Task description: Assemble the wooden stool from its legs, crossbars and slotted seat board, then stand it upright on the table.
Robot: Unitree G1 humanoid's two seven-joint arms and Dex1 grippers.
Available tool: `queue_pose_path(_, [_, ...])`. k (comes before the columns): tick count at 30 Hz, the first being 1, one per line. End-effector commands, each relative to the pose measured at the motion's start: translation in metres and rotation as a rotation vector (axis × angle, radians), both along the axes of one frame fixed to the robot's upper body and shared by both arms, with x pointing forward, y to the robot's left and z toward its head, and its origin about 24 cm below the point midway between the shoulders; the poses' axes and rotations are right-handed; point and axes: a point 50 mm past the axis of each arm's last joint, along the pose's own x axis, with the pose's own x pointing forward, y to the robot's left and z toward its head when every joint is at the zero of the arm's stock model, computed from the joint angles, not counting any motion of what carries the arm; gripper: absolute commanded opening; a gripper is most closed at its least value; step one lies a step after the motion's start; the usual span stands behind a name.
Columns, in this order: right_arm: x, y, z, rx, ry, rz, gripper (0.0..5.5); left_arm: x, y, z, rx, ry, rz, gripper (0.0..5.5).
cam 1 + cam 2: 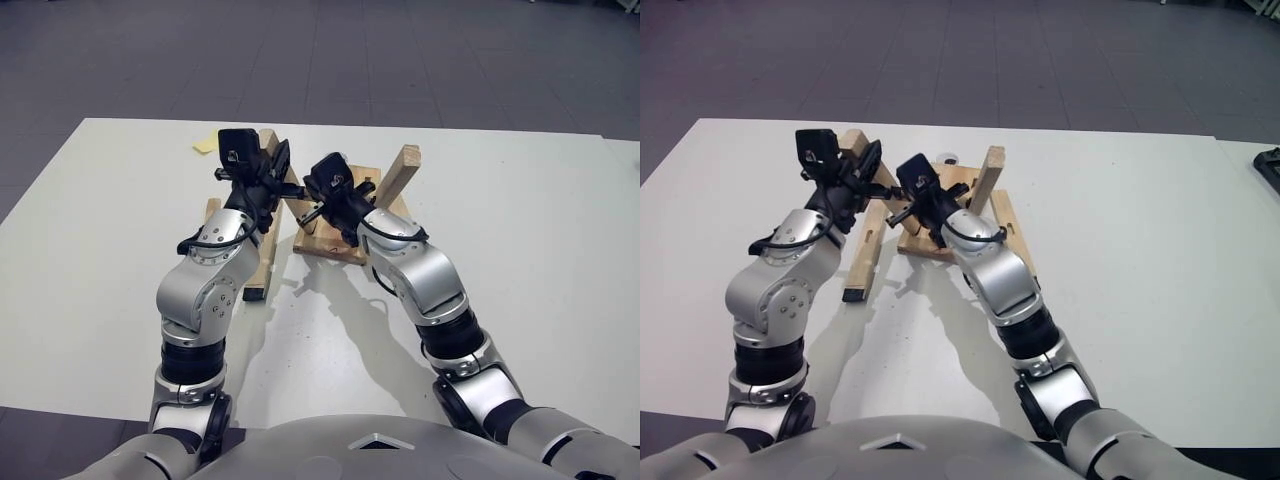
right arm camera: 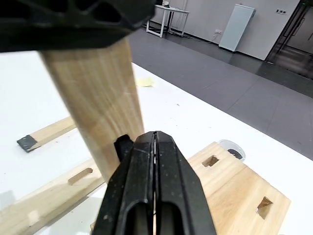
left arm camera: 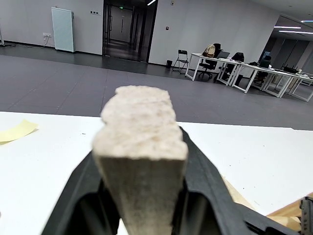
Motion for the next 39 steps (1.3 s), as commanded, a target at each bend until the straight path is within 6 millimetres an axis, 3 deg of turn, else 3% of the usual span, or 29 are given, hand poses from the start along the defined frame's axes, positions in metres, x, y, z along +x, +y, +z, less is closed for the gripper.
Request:
queue_pose_path(1, [0.008, -0.023, 0.07, 0.146, -0.4, -0.057, 0.0, -0.013, -0.003, -0.077, 0.103, 0.421, -0.051, 1.02])
queue_pose_path(3, [-0.001, -0.041, 0.123, 0.379, -0.59, -0.096, 0.0, -0.014, -0.003, -0.081, 0.107, 0.433, -0.058, 1.02])
queue_pose_path(5, [-0.008, -0.065, 0.163, 0.531, -0.73, -0.14, 0.0, -0.015, -0.004, -0.085, 0.113, 0.444, -0.067, 1.02])
queue_pose_path(6, [-0.008, -0.076, 0.175, 0.571, -0.773, -0.165, 0.19, -0.015, -0.005, -0.085, 0.114, 0.446, -0.071, 1.02])
queue_pose_path(8, [-0.005, -0.093, 0.185, 0.613, -0.792, -0.203, 0.46, -0.014, -0.006, -0.086, 0.118, 0.441, -0.079, 1.52])
queue_pose_path(15, [0.011, -0.12, 0.17, 0.608, -0.733, -0.314, 1.46, -0.007, -0.007, -0.084, 0.109, 0.403, -0.09, 2.56])
queue_pose_path(23, [0.012, -0.136, 0.162, 0.596, -0.734, -0.389, 2.63, 0.007, -0.02, -0.021, -0.031, -0.019, -0.134, 3.77])
queue_pose_path(32, [0.019, -0.144, 0.148, 0.54, -0.725, -0.459, 4.06, 0.013, -0.015, 0.018, -0.151, -0.274, -0.086, 5.28])
queue_pose_path(35, [0.023, -0.15, 0.139, 0.533, -0.701, -0.515, 4.52, 0.01, -0.018, 0.031, -0.191, -0.35, -0.121, 5.4])
queue_pose_path(37, [0.027, -0.155, 0.13, 0.479, -0.686, -0.592, 4.86, 0.009, -0.014, 0.042, -0.232, -0.405, -0.107, 5.4])
queue_pose_path(39, [0.028, -0.168, 0.12, 0.483, -0.663, -0.698, 5.11, 0.013, 0.012, 0.06, -0.273, -0.495, 0.066, 5.4])
